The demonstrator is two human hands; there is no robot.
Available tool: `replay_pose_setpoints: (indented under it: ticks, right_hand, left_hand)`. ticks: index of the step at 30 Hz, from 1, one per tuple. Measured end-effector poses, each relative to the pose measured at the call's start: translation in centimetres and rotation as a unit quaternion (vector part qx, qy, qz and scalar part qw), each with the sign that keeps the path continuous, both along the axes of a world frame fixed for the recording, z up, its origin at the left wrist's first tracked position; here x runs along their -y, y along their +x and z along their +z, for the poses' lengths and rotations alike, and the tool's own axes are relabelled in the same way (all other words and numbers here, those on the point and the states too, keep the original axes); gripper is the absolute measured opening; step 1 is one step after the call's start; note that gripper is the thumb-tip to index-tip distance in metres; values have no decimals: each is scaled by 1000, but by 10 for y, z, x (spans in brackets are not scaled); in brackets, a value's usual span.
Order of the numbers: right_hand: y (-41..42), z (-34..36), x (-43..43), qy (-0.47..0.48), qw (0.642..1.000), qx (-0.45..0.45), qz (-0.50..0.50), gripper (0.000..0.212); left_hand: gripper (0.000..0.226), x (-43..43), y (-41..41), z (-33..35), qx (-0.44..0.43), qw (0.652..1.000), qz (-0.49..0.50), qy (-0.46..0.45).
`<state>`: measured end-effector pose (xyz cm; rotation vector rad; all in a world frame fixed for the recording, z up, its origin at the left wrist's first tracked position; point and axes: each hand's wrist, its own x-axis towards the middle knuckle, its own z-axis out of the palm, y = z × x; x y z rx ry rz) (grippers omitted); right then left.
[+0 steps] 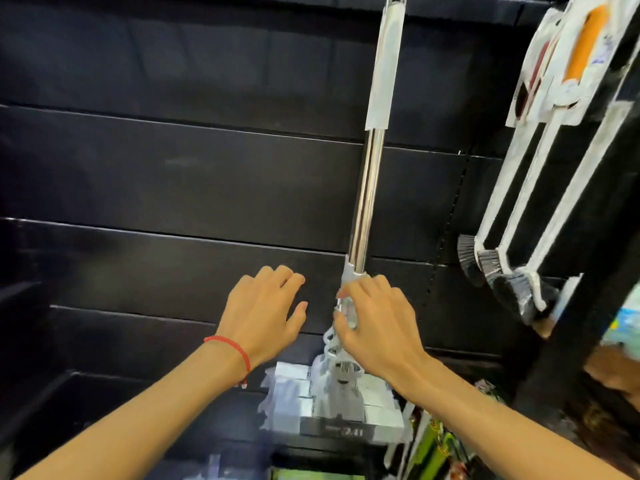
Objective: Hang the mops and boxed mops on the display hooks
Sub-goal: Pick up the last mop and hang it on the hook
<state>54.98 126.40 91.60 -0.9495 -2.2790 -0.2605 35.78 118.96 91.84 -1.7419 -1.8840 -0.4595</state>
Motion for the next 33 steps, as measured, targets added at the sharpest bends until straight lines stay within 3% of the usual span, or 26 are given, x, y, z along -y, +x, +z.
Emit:
replay_pose_setpoints:
  ticks: [7,11,23,33]
  right_hand:
    - [-2,-52,70,-55,989,-56,123,16]
    - [-3,-76,113,-79,972,-53,214,24]
    - [6,-196,302,-122,883,60,449,18]
    - [-13,-224,488,-133,831,102,530,18]
  left_hand:
    - [30,114,5,-53,43,994,103,-8]
    - [36,185,19,-82,54,984,171,-20]
    - [36,433,110,-181,128,912,377,-101]
    - [34,636,134,-212,162,862,456,-151]
